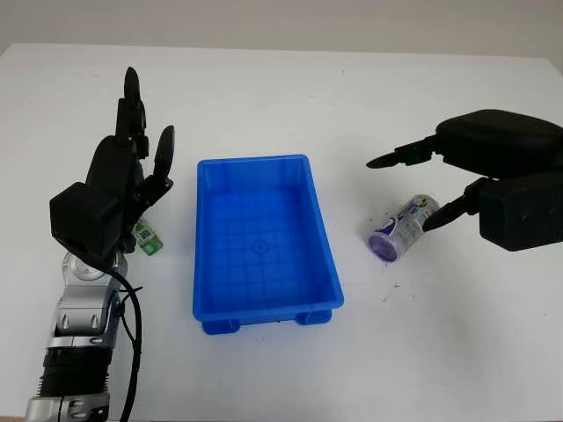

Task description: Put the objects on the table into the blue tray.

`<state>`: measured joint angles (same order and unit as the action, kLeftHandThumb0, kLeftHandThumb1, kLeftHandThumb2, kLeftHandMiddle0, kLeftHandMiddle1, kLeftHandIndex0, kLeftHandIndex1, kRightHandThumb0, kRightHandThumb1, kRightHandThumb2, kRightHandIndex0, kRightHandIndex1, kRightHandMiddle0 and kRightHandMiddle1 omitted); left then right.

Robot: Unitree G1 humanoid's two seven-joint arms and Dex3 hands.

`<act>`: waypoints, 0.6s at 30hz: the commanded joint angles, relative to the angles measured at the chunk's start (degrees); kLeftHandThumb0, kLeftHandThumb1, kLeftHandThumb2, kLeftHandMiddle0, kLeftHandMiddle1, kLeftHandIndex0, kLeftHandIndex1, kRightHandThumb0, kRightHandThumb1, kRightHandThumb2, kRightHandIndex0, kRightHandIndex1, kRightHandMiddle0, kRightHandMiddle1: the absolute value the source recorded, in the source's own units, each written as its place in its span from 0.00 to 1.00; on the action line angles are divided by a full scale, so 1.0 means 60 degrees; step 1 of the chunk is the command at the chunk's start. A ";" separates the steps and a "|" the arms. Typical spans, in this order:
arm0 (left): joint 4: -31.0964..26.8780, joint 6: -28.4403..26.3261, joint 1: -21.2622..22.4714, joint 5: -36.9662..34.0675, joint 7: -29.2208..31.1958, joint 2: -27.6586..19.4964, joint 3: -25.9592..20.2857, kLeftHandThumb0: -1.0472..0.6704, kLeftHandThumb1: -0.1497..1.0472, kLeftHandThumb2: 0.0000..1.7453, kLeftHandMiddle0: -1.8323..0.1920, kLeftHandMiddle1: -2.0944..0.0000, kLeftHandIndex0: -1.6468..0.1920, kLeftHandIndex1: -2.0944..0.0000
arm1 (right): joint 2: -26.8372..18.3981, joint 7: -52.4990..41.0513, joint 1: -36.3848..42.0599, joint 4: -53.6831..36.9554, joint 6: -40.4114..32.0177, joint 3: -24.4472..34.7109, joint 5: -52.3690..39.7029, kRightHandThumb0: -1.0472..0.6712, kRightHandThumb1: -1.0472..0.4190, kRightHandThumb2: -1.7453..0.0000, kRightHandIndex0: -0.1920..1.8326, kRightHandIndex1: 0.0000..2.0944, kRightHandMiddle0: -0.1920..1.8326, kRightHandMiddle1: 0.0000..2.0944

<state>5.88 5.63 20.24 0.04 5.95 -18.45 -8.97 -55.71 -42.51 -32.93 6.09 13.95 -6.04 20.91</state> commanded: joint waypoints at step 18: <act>-0.0115 0.0017 0.0008 -0.0071 0.0053 -0.0106 -0.0083 0.17 1.00 0.35 1.00 1.00 1.00 0.99 | 0.0506 0.0703 0.0528 0.0902 0.1062 -0.0692 0.0773 0.33 0.14 0.97 0.37 0.07 0.34 0.05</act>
<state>5.79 5.36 20.23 -0.49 6.17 -18.68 -9.15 -52.64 -38.96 -30.78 11.29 19.49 -9.85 24.83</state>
